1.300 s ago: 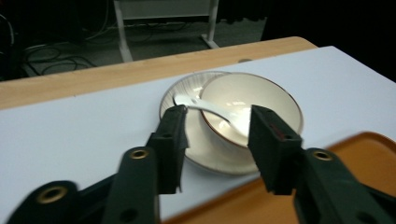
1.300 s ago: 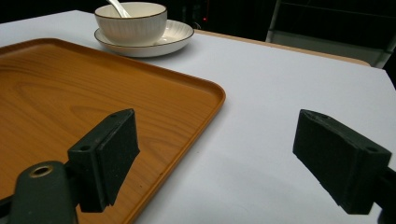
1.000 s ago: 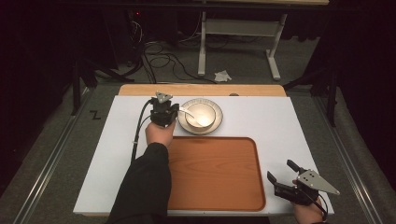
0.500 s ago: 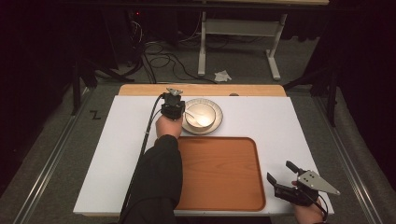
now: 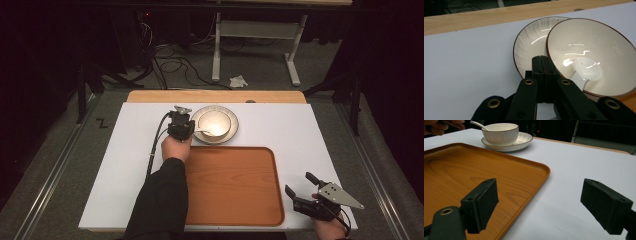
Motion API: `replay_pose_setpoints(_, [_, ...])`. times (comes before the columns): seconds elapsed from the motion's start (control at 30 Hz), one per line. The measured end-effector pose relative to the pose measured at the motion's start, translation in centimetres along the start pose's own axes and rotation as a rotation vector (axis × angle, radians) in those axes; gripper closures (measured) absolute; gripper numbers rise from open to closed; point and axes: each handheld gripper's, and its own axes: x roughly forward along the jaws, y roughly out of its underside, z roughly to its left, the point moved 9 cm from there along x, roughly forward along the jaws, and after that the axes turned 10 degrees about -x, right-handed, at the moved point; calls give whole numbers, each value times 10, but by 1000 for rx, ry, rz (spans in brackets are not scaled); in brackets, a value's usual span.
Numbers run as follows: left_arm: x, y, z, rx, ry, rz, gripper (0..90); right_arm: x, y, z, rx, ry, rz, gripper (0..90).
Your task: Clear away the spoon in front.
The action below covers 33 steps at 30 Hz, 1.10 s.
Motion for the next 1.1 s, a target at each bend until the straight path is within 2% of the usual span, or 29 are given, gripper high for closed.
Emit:
replay_pose_setpoints(0.2, [-11, 8, -11, -9, 65, 2, 900, 2, -1, 2, -7, -2, 5, 153])
replay_pose_setpoints(0.3, [-17, 9, -18, 8, 85, -3, 900, 3, -1, 3, -7, -5, 5, 153])
replay_pose_setpoints(0.5, [-32, 3, -28, 10, 114, -47, 870, 2, -2, 3, -15, -8, -4, 153])
replay_pose_setpoints(0.57, [-37, 1, -27, 0, 132, -48, 813, 2, 0, 2, -10, -6, 3, 153])
replay_pose_setpoints(0.63, [-40, -1, -26, -14, 146, -56, 705, 1, 0, 1, -2, -4, 3, 153])
replay_pose_setpoints(0.73, [-42, 0, -24, 17, 117, -58, 543, 0, -1, 1, -11, -3, -3, 153])
replay_pose_setpoints(0.8, [-42, 3, -22, 33, 107, -39, 438, 1, -1, 2, -19, -7, -1, 153])
replay_pose_setpoints(0.9, [-38, 8, -20, -11, 134, -11, 226, 2, -1, 5, -14, -10, 1, 153])
replay_pose_setpoints(0.97, [-36, 11, -16, -27, 133, 7, 166, 3, -1, 7, -20, -14, 7, 153])
replay_pose_setpoints(1.1, [-35, 10, -11, -26, 143, 15, 160, 2, -1, 7, -29, -15, 6, 153])
